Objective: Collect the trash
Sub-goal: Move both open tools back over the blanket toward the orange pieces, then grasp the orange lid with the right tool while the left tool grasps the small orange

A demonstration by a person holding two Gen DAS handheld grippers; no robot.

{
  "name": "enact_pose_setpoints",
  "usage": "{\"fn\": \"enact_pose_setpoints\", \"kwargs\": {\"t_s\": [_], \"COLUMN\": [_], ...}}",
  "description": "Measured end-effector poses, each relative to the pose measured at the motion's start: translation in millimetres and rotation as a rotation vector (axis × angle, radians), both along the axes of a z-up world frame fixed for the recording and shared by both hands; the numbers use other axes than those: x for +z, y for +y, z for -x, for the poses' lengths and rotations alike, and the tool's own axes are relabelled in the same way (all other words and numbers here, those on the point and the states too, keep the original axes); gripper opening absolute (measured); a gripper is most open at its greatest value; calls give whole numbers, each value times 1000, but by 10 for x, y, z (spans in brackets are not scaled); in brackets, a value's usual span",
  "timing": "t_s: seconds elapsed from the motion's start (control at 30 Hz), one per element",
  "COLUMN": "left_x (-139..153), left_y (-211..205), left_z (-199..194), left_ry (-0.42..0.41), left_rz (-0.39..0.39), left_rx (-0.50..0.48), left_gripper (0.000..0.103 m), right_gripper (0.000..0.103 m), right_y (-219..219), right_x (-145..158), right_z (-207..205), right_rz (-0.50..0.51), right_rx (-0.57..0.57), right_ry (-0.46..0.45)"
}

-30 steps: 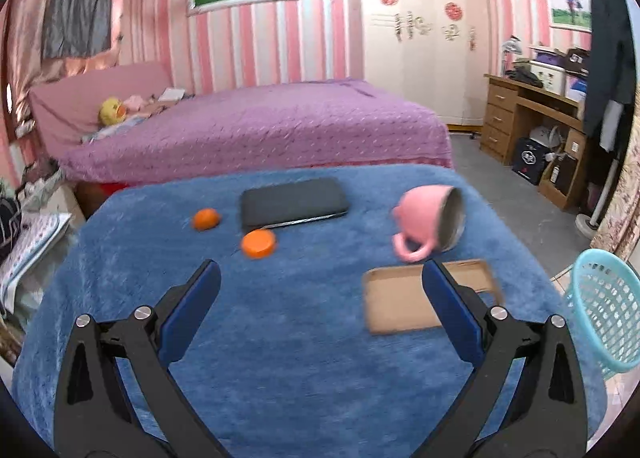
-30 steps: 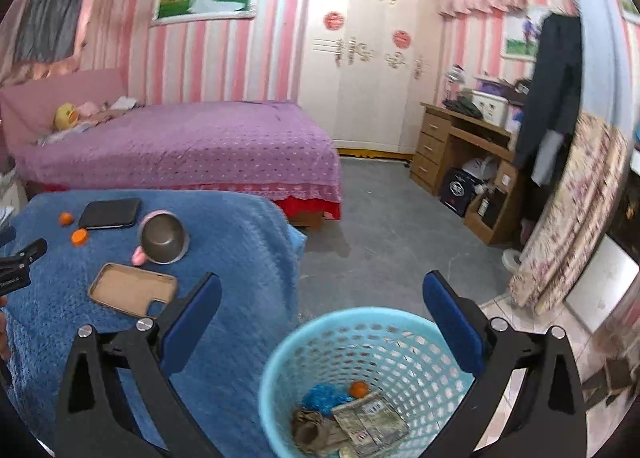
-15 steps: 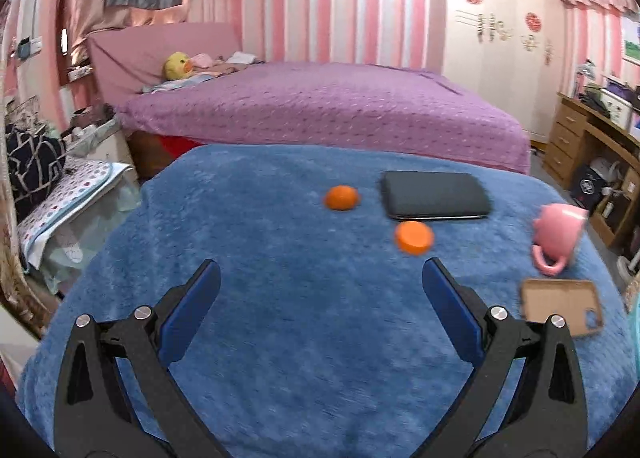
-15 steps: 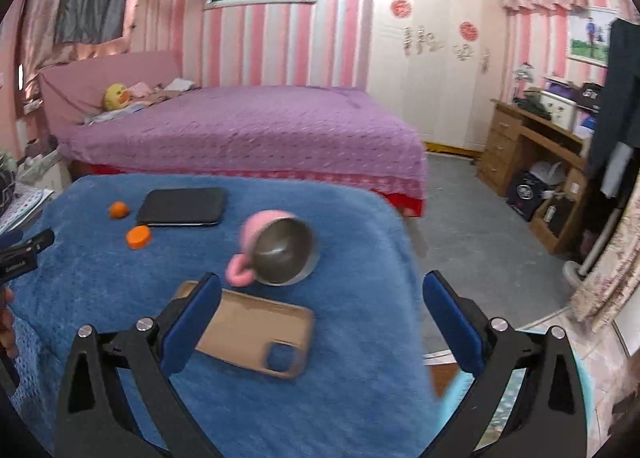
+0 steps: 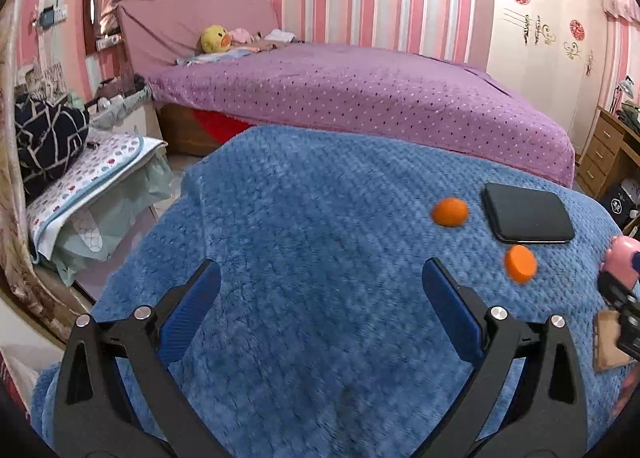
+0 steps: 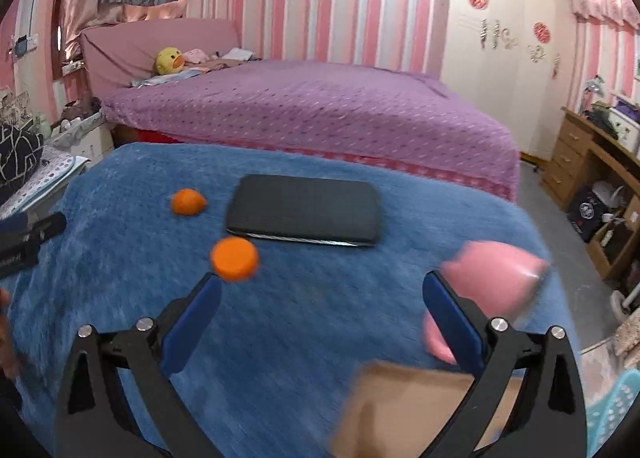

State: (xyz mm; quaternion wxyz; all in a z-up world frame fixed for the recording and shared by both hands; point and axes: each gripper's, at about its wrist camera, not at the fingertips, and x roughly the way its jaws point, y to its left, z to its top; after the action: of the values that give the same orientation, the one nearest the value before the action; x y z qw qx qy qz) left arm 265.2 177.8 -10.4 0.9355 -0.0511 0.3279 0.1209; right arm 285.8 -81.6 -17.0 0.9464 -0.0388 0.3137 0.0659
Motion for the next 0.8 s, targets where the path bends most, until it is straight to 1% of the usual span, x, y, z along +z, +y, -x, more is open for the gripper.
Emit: {"fn": "enact_pose_setpoints", "kwargs": {"t_s": [0.1,0.23,0.27,0.33,0.37,0.4,0.43,0.47,0.5,0.6,0.63,0.7,0.77,0.8], "left_x": [-62,-137,-152,-176,-185,-195,-206,-216,-217,-247,-253,-250,-240,-234], "left_y": [96,209,209,235,228,215,199,182,160,81,51,20,9,-1], "left_z": [-70,-132,-142,-169,-181,-195,-206,-216,-220,-230,-235,-250,-265,-287], "left_ry": [12,27,32,37,40,44,49,53,55,67,70,69,60,53], "left_rz": [0,37,41,45,45,42,38,34,30,1,-9,-14,15,47], "left_rx": [19,32,32,29,27,26,27,26,24,16,14,17,21,20], "left_gripper": [97,97,97,97,97,97,97,97,97,97,97,97,97,97], "right_gripper": [98,98,97,88,75,68,66,63,56,40,40,40,40,40], "right_y": [239,484,528,595,625,627,639,641,645,637,627,551,469,401], "right_x": [-160,-309,-349,-417,-450,-468,-492,-500,-499,-469,-450,-353,-278,-232], "right_z": [-252,-456,-509,-581,-622,-644,-673,-674,-678,-668,-666,-601,-554,-539], "right_rz": [-14,18,23,39,44,41,36,34,31,11,4,10,20,17], "right_rx": [22,39,49,67,74,84,100,108,118,157,163,158,144,131], "right_ry": [56,98,120,149,166,182,199,200,199,185,175,115,62,36]}}
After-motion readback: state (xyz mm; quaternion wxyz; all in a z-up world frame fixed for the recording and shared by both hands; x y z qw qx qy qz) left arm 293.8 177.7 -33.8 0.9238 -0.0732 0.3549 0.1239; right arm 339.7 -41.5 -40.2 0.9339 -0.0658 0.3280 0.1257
